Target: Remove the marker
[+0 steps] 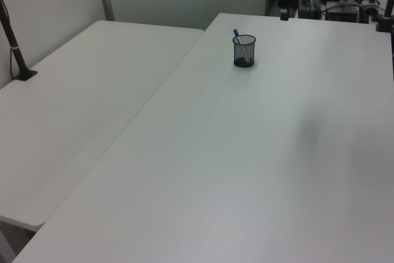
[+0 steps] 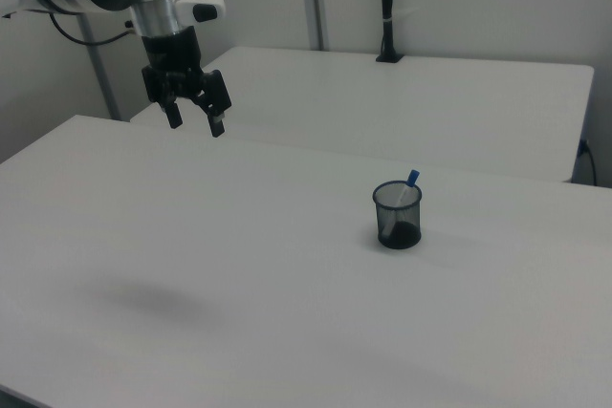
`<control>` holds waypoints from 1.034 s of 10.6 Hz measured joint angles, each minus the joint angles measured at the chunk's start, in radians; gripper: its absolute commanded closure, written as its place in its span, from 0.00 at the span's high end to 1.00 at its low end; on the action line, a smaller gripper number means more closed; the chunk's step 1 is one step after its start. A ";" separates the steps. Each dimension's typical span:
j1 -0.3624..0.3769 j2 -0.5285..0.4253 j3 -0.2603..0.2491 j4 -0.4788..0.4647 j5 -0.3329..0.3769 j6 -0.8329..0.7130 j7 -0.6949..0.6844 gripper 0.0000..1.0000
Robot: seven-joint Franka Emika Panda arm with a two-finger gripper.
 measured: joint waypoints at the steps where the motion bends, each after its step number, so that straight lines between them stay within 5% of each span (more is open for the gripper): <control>1: 0.000 0.000 0.000 0.000 0.000 0.000 0.000 1.00; 11: -0.010 0.033 -0.005 0.001 0.000 0.107 0.001 1.00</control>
